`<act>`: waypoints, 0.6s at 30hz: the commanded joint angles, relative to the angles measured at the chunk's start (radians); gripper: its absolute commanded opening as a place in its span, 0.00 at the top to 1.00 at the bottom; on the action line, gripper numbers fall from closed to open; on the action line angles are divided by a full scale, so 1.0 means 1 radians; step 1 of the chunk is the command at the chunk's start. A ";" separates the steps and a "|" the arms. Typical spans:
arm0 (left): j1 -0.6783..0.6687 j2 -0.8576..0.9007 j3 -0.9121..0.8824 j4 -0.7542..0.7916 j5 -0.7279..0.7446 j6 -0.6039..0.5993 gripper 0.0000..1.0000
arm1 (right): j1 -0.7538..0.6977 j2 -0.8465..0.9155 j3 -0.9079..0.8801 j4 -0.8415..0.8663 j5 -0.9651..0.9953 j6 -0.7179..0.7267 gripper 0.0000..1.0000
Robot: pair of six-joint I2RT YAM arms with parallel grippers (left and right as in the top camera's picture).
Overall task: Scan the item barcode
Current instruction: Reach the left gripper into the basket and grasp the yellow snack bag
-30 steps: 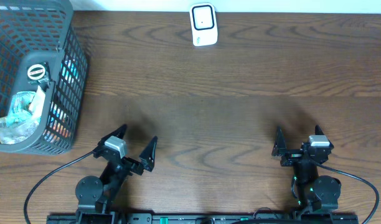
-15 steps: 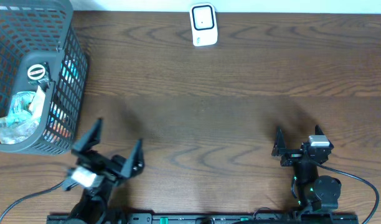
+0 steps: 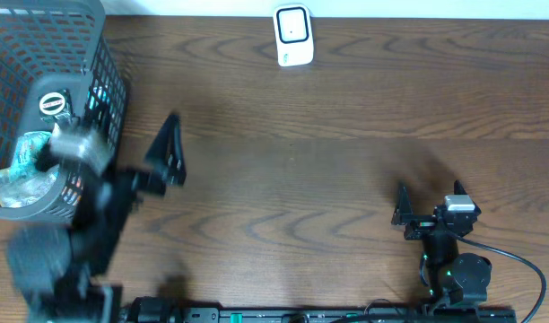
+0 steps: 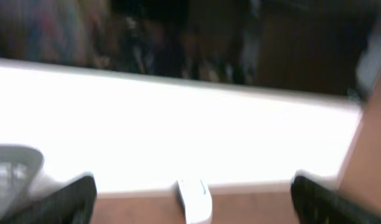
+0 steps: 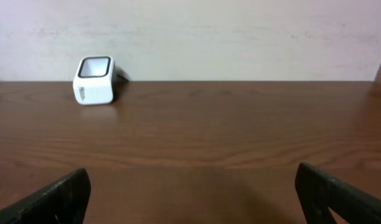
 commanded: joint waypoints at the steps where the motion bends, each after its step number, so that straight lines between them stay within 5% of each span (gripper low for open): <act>1: -0.002 0.190 0.296 -0.150 0.183 0.257 0.03 | 0.005 -0.005 -0.002 -0.004 0.001 -0.008 0.01; 3: 0.002 0.267 0.382 -0.164 0.149 0.317 0.03 | 0.005 -0.005 -0.002 -0.004 0.001 -0.008 0.01; 7: 0.061 0.422 0.586 -0.285 -0.032 0.215 0.02 | 0.005 -0.005 -0.002 -0.004 0.001 -0.008 0.01; 13: 0.325 0.779 1.040 -0.629 -0.053 0.124 0.02 | 0.005 -0.005 -0.002 -0.004 0.001 -0.008 0.01; 18: 0.473 0.966 1.154 -0.732 -0.059 0.098 0.03 | 0.005 -0.005 -0.002 -0.004 0.001 -0.008 0.01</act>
